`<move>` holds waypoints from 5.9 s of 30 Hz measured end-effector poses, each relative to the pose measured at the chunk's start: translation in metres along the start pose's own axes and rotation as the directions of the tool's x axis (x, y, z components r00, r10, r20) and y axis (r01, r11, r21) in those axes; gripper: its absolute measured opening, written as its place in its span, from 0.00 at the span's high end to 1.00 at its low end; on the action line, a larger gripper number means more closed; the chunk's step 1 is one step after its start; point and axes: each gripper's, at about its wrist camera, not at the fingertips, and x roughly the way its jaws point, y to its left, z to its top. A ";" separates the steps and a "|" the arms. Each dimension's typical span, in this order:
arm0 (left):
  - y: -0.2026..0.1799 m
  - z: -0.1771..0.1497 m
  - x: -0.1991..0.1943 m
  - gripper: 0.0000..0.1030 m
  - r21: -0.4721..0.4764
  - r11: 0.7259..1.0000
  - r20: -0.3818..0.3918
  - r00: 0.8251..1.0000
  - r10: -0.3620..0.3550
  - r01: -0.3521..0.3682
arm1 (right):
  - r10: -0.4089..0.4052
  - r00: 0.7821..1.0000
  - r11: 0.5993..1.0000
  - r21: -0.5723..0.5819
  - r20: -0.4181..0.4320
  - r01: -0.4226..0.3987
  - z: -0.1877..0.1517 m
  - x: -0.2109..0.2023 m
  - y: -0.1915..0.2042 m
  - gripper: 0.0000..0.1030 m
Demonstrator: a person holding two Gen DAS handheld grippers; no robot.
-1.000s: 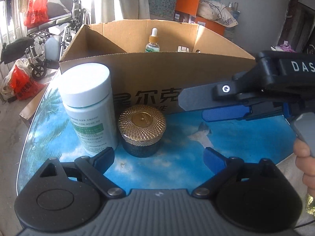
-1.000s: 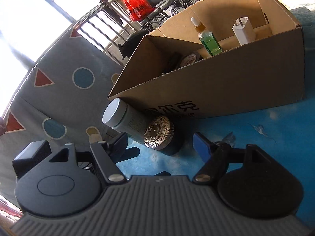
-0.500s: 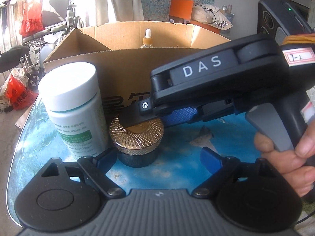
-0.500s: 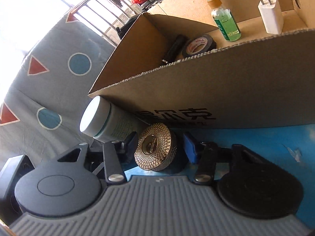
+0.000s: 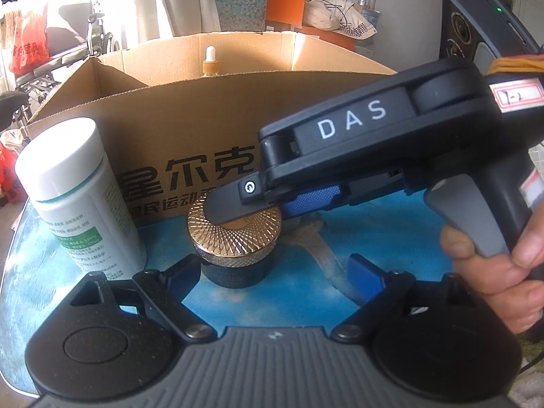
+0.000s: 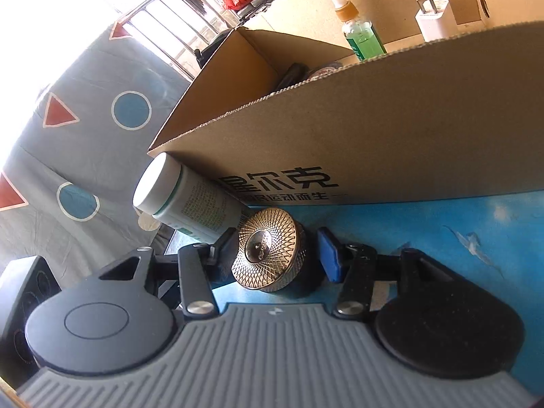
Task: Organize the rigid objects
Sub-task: 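Move the right tool down to the gold-lidded jar, then open the right tool wide above the gold-lidded jar, then close the right tool around the gold-lidded jar, then carry the gold-lidded jar into the box and open the right tool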
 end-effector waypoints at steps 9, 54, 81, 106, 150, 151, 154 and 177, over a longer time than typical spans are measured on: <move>-0.019 0.003 0.004 0.10 0.055 0.996 -0.011 0.998 -0.063 0.063 | -0.034 0.997 0.998 0.059 0.065 0.030 -0.015 -0.029 -0.022 0.50; -0.037 0.011 0.045 0.00 0.037 0.999 -0.041 0.999 -0.018 0.019 | 0.045 0.974 0.987 0.142 0.224 -0.079 -0.040 -0.056 -0.070 0.01; -0.037 0.013 0.047 0.00 0.023 0.999 -0.045 0.999 -0.021 0.022 | 0.150 0.965 0.966 0.174 0.214 -0.189 -0.039 -0.065 -0.084 0.01; -0.015 0.009 0.024 0.00 0.015 0.995 0.001 0.995 -0.099 0.099 | -0.066 0.960 0.998 0.020 0.274 0.063 -0.038 -0.098 -0.042 0.02; -0.038 0.015 0.028 0.45 0.090 0.996 0.020 1.000 0.010 -0.012 | -0.111 0.986 0.983 0.162 0.128 0.090 -0.030 -0.049 -0.034 0.58; -0.038 0.015 0.027 0.45 0.090 0.996 0.025 1.000 0.011 -0.013 | -0.111 0.985 0.983 0.158 0.130 0.090 -0.030 -0.050 -0.033 0.58; -0.038 0.018 0.016 0.45 0.092 0.996 0.052 0.999 0.011 -0.016 | -0.113 0.983 0.986 0.137 0.144 0.093 -0.029 -0.058 -0.024 0.58; 0.023 0.183 0.047 0.45 -0.110 0.994 -0.029 0.999 -0.031 0.027 | -0.180 0.982 0.984 -0.002 0.066 0.180 0.160 -0.051 0.021 0.56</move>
